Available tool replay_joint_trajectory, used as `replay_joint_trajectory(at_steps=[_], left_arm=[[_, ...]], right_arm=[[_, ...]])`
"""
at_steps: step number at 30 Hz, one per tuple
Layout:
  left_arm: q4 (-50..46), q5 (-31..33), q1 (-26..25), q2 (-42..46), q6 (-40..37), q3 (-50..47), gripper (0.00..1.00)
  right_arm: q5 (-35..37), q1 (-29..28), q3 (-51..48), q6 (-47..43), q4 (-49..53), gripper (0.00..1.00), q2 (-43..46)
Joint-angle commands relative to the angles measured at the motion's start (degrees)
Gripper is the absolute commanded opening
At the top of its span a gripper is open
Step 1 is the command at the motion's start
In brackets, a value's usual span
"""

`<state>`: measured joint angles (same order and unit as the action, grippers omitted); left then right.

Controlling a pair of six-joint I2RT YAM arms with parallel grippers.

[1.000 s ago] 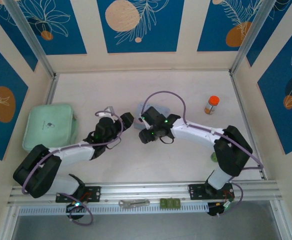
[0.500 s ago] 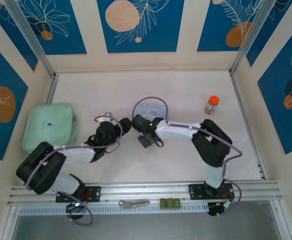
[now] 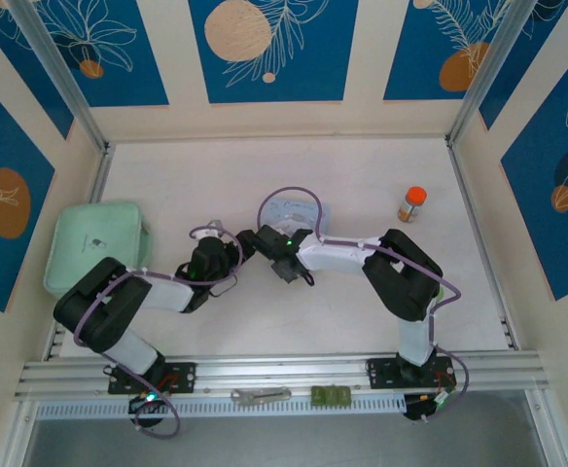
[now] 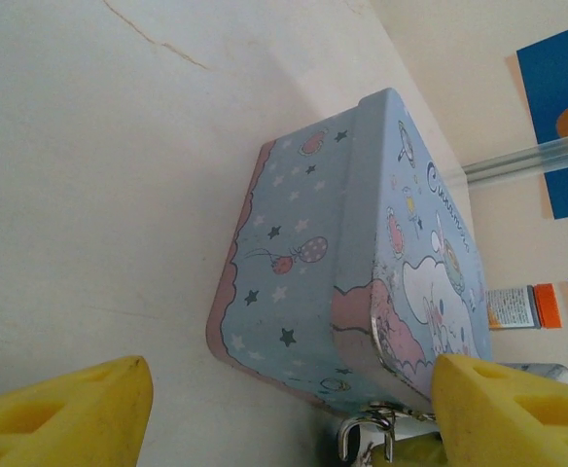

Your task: Unlock a padlock with a key

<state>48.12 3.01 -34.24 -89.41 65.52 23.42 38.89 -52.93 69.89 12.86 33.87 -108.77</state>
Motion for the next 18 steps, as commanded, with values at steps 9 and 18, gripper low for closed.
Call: replay_joint_trajectory(at_steps=[9,18], left_arm=[[-7.9,0.0,0.5,5.7,-4.9,3.9,0.76],[-6.8,0.1,0.6,5.3,-3.9,3.0,0.77]], right_arm=[[1.8,0.1,-2.4,-2.2,-6.4,0.4,-2.2],[-0.6,0.3,-4.9,-1.1,-6.4,0.31,-2.0]])
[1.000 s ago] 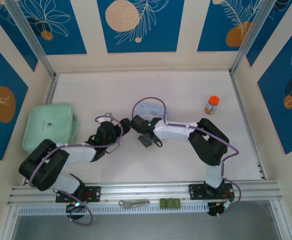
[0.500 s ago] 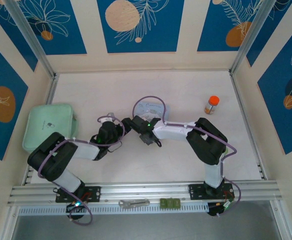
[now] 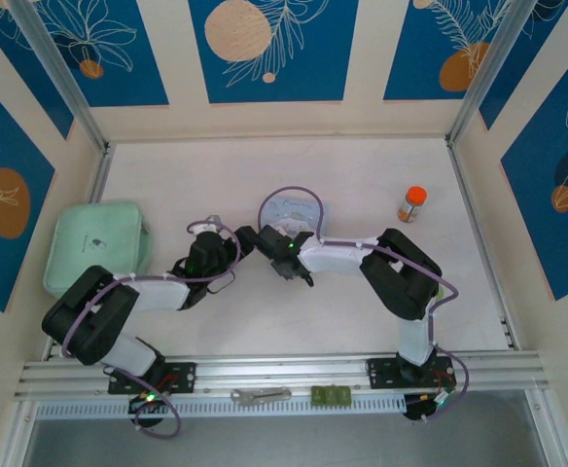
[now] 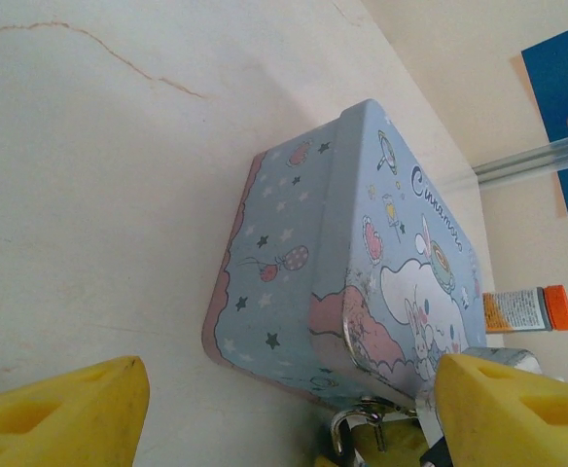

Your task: Unlock a padlock with a key

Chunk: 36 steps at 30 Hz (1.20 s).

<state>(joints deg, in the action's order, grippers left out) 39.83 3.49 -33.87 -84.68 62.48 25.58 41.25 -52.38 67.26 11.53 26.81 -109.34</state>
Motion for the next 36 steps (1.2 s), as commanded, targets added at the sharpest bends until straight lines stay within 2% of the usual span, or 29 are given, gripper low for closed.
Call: replay_joint_trajectory(at_steps=[1,8,15,21,26,36], left_arm=[[1.9,-0.6,0.2,0.3,-0.7,1.0,0.77],[4.0,-1.3,0.2,-1.3,0.4,0.9,0.76],[4.6,-1.3,0.2,-1.4,0.9,0.2,0.76],[5.0,-1.2,0.2,-1.3,0.9,0.0,0.76],[5.0,-1.1,0.2,-1.0,1.1,-0.4,0.76],[6.5,-1.7,0.2,-1.9,1.4,-0.5,0.76]], right_arm=[[-3.0,-0.1,-2.6,0.5,0.7,0.32,-1.4],[-3.4,0.0,-3.5,1.0,0.3,0.31,-0.7],[-3.3,0.1,-5.2,-4.2,-3.1,0.16,0.9],[-6.3,1.7,-5.1,-8.3,-5.2,0.04,2.4],[-9.3,2.7,-5.5,-11.6,-7.3,0.0,3.7],[-13.0,3.7,-7.8,-15.9,-13.0,0.0,6.1]])
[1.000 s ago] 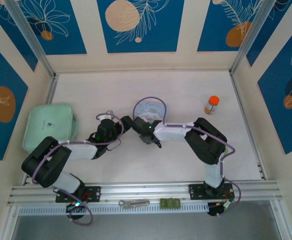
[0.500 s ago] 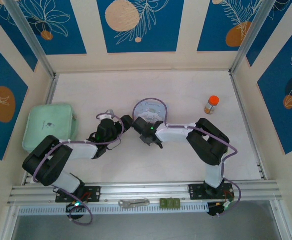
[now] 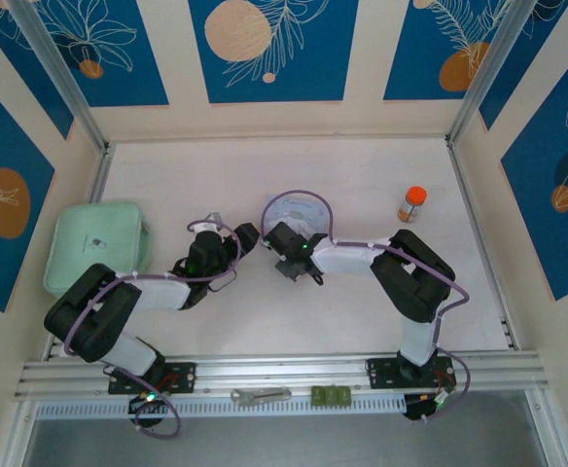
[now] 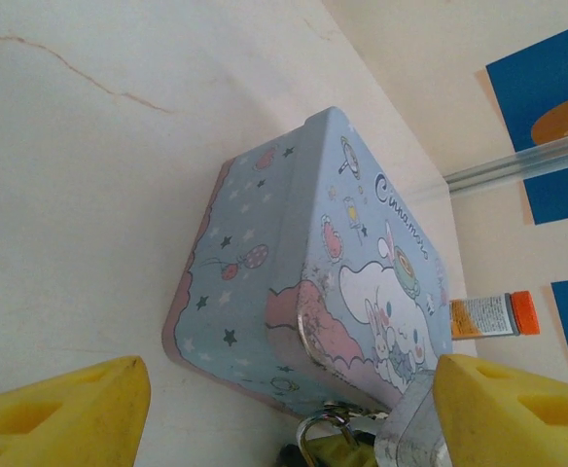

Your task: Unlock a padlock with a key

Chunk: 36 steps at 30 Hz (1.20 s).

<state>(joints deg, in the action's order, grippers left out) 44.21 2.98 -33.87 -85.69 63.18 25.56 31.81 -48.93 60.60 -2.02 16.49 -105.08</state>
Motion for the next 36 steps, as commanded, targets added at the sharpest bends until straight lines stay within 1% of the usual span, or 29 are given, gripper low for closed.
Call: replay_joint_trajectory(at_steps=[1,5,10,23,27,31,36], left_arm=[[2.3,-1.2,0.2,-0.9,0.7,-0.5,0.76],[2.5,-1.4,0.2,-0.9,0.8,-0.6,0.76],[2.7,-1.7,0.2,-0.9,0.8,-0.8,0.76],[3.3,-2.3,0.2,-1.2,0.9,-0.5,0.75],[3.4,-2.6,0.2,-1.4,0.9,-0.5,0.73],[5.0,-3.6,0.2,-2.3,0.8,-0.4,0.68],[6.7,-4.7,0.2,-3.6,1.0,-0.2,0.66]], right_arm=[[-4.0,0.3,-1.4,-2.9,-3.5,0.0,2.2],[-6.8,1.0,-1.9,-5.0,-5.9,0.0,3.0],[-7.2,2.2,-0.8,-7.4,-6.9,0.0,2.4],[-12.0,4.4,0.0,-14.3,-8.5,0.0,3.1],[-15.2,5.4,-0.5,-14.4,-9.4,0.0,4.4],[-17.3,5.9,0.0,-13.7,-9.4,0.0,5.0],[-20.8,6.1,1.2,-13.0,-9.1,0.0,5.1]])
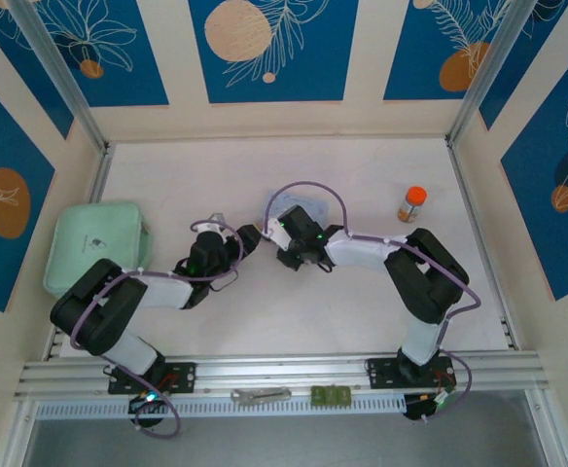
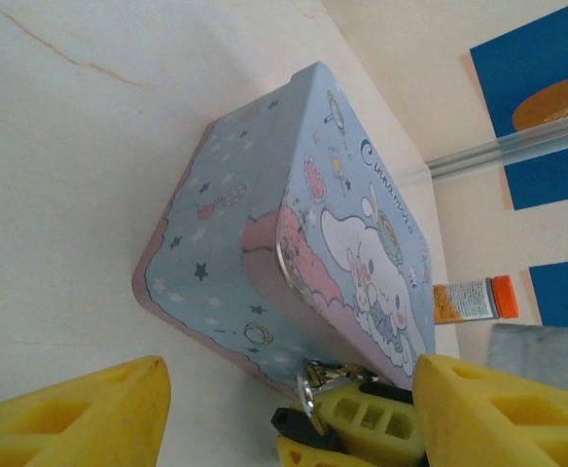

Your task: Unlock a padlock with a key

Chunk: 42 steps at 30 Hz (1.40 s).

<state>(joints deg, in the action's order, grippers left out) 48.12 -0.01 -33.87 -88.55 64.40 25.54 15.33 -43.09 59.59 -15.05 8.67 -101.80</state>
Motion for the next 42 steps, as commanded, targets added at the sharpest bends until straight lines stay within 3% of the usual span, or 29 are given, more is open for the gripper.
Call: replay_joint_trajectory(at_steps=[1,6,13,22,29,42], left_arm=[[3.2,-1.8,0.2,-1.0,0.0,-0.1,0.66],[3.5,-2.3,0.2,-1.2,0.1,-0.1,0.64],[5.2,-4.5,-0.3,-3.2,1.4,0.3,0.45],[12.0,-5.4,-1.5,-9.7,5.3,2.0,0.46],[11.9,-4.0,-2.4,-10.8,4.9,3.0,0.47],[21.6,-2.3,-4.1,-19.0,8.6,5.5,0.32]], right_arm=[[-4.8,0.4,2.6,0.2,-1.1,0.0,1.6],[-5.7,1.1,3.8,0.0,-0.4,0.0,0.5],[-5.8,1.7,4.0,-0.4,0.5,0.0,-0.8],[-5.5,2.0,6.8,-1.3,3.3,0.0,-3.5],[-9.0,3.0,7.7,1.4,6.3,0.0,-4.5],[-10.1,3.3,7.1,2.0,5.6,0.0,-4.0]])
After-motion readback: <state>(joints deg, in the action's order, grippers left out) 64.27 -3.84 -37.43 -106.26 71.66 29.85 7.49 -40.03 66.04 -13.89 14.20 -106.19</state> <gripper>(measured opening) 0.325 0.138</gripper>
